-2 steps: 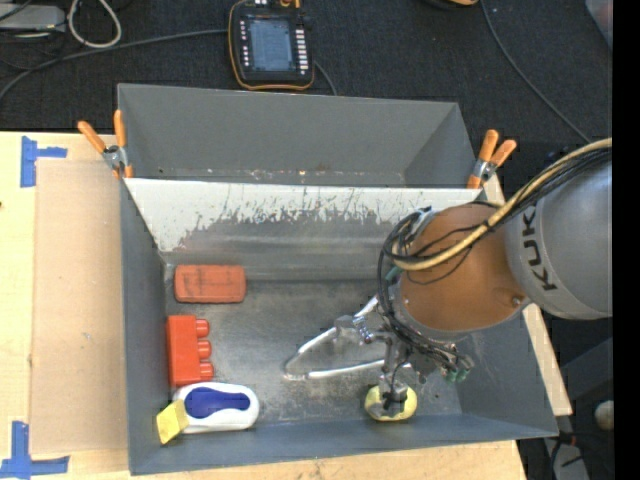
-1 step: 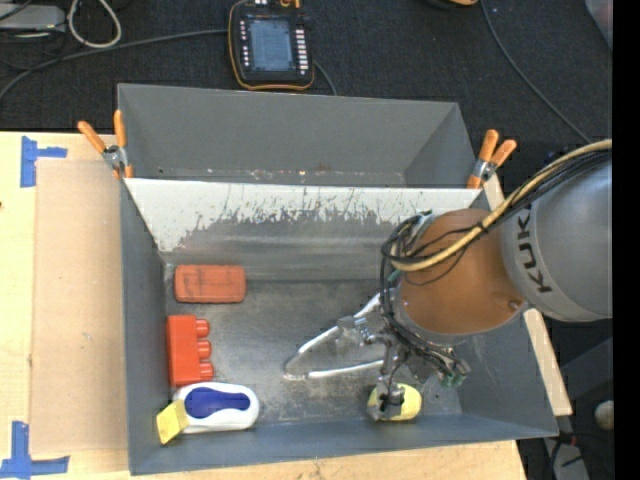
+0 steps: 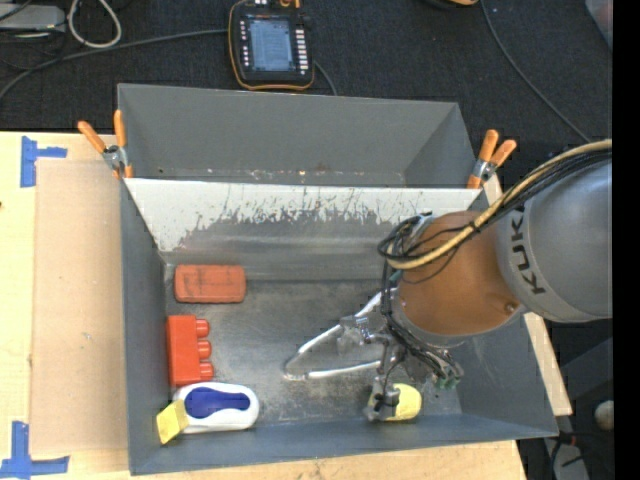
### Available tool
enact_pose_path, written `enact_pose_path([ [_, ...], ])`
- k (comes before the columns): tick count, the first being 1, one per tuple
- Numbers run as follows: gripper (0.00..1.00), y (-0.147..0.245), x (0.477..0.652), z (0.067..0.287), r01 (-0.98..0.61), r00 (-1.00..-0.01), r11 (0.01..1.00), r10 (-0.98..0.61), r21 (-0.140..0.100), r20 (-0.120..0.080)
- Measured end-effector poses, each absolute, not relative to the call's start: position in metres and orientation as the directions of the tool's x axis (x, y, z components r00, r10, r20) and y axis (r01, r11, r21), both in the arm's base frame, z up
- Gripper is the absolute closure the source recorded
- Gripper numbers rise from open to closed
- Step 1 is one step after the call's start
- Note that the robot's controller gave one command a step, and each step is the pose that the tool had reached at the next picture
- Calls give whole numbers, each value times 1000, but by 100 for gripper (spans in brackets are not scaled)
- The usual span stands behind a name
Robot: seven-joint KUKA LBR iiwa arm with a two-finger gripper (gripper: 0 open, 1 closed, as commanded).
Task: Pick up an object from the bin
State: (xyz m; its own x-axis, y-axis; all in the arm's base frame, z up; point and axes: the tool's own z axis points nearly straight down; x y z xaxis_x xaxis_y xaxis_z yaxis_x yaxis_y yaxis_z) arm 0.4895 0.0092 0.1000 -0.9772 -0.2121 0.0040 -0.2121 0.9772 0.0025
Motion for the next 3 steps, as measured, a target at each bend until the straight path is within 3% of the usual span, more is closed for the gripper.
enact_pose_path([
  [1,0,-13,481,85,-278,-961,961,-278,3,-1],
  [2,100,-6,481,83,-349,-937,937,-349,5,4],
  [3,100,-6,481,83,-348,-937,937,-348,5,4],
])
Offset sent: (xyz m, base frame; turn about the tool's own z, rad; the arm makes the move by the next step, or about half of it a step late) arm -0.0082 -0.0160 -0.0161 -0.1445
